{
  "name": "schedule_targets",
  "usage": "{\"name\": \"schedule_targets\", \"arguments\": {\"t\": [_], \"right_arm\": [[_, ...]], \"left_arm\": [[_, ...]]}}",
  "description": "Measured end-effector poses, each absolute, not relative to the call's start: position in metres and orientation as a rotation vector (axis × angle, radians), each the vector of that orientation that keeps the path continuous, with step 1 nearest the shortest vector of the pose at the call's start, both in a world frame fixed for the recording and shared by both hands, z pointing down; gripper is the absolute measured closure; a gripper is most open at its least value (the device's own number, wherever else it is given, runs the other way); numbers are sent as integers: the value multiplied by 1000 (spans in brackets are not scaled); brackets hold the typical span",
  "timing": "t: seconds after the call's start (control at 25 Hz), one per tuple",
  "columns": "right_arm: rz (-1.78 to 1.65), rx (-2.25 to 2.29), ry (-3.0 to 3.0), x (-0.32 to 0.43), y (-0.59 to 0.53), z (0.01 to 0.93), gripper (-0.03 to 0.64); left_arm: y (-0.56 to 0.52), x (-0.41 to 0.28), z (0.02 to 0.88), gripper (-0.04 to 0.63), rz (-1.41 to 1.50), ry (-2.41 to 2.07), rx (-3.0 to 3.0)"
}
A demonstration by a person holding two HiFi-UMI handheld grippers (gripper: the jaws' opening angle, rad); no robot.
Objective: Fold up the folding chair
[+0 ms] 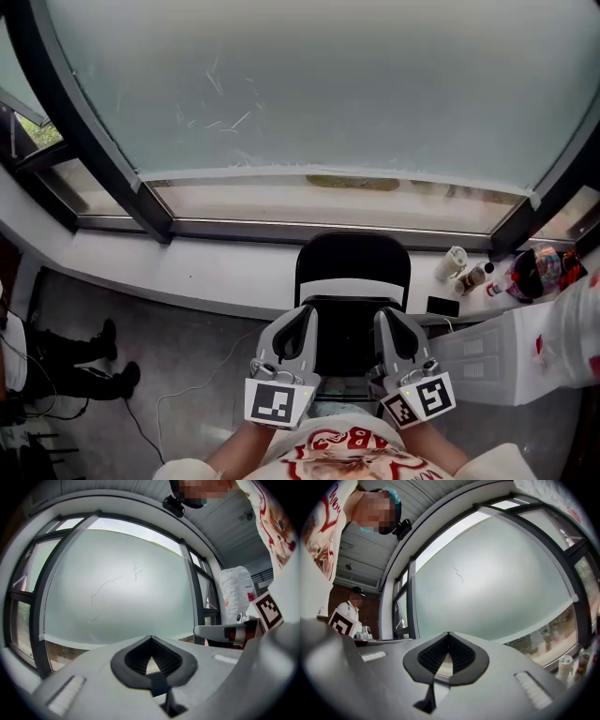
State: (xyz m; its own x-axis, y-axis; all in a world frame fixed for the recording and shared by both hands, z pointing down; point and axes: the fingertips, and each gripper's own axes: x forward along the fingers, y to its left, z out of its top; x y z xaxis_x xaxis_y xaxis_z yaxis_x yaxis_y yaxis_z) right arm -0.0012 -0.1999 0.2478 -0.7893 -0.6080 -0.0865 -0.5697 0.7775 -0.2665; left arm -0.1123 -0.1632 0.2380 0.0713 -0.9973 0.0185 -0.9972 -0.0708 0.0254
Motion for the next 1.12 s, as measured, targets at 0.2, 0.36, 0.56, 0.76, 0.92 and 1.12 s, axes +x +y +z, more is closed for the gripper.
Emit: {"name": "schedule_targets", "arguments": {"t": [0.2,0.36,0.56,0.76,0.92,1.12], "right_arm": [[-316,-902,2793,6,-168,240,604],[-292,-941,2795,13,-132,241,604],[-314,-910,2804,14,-66,245,604],[-327,-856,2810,16,-3,247,603],[-353,-837,2788,24,21,245,603],[-433,-814,2786,31,34,250,603]], "left_arm": [[-141,-109,222,595,0,-2154,2308],[-105,-84,217,595,12,-2126,2398],[-37,-69,228,595,5,-2085,2395],[32,-67,242,595,68,-2090,2364],[65,-73,244,595,92,-2133,2327],[79,-75,243,595,113,-2156,2308]]}}
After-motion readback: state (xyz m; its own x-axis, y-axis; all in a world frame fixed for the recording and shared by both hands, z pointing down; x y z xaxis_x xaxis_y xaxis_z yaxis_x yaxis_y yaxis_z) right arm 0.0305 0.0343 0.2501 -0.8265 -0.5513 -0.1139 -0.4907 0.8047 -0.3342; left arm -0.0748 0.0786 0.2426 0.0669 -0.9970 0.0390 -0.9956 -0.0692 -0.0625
